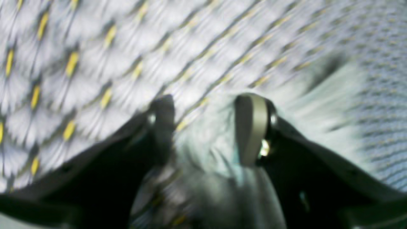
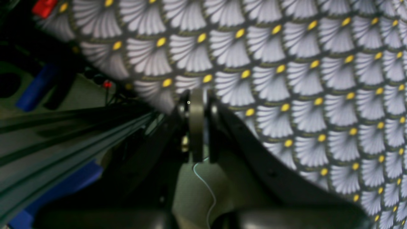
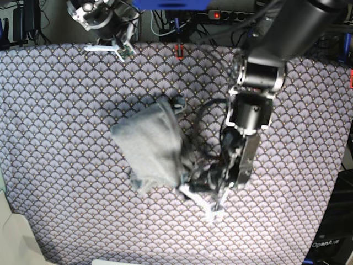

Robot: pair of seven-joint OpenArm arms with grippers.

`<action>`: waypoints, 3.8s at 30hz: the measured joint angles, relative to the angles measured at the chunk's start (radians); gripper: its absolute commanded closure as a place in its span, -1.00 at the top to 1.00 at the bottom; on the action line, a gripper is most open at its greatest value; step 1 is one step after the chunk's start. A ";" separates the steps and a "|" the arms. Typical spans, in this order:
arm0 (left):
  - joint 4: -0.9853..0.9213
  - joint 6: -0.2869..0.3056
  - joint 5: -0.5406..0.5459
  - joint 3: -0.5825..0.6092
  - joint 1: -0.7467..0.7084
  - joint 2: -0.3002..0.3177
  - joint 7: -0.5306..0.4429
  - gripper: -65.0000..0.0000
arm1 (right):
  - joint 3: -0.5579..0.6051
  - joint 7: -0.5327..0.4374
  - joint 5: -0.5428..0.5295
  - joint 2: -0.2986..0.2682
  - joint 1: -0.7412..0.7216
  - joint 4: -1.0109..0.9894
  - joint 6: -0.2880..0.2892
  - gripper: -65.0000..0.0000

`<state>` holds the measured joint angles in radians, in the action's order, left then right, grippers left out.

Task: Fold the T-shirt properly

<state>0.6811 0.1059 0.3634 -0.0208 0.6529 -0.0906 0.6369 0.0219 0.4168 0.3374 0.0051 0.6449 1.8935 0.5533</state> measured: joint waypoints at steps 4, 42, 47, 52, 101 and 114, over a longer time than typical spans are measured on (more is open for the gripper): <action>0.066 0.002 0.084 0.003 0.018 -0.010 0.065 -0.05 | -0.087 -0.010 0.045 0.037 -0.001 0.000 -0.002 -1.00; 1.262 0.003 0.509 -0.306 -0.710 0.640 0.733 -0.06 | -0.742 -0.167 -0.002 0.156 0.080 0.000 0.021 -1.00; 1.280 0.003 0.505 -0.300 -0.857 0.634 0.757 -0.06 | -0.803 -0.161 -0.047 0.158 0.118 -0.003 0.133 -1.00; 1.279 0.003 0.424 -0.284 -0.979 0.631 0.753 -0.06 | -0.889 -0.169 -0.103 0.156 0.151 -0.093 0.146 -1.00; -0.687 0.002 -0.101 0.134 -0.759 0.175 -0.894 -0.06 | -1.102 -0.831 0.810 -0.180 -0.474 -1.870 -0.352 -1.00; -0.688 0.003 -0.177 0.136 -0.687 0.173 -0.835 -0.04 | -1.107 -0.703 0.811 -0.102 -0.569 -1.872 -0.375 -1.00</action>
<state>-0.0071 0.1093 0.1867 0.1150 -0.0345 0.0826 -0.1978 -1.0851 -0.2863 1.1481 -0.0967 0.0757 0.0212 0.1780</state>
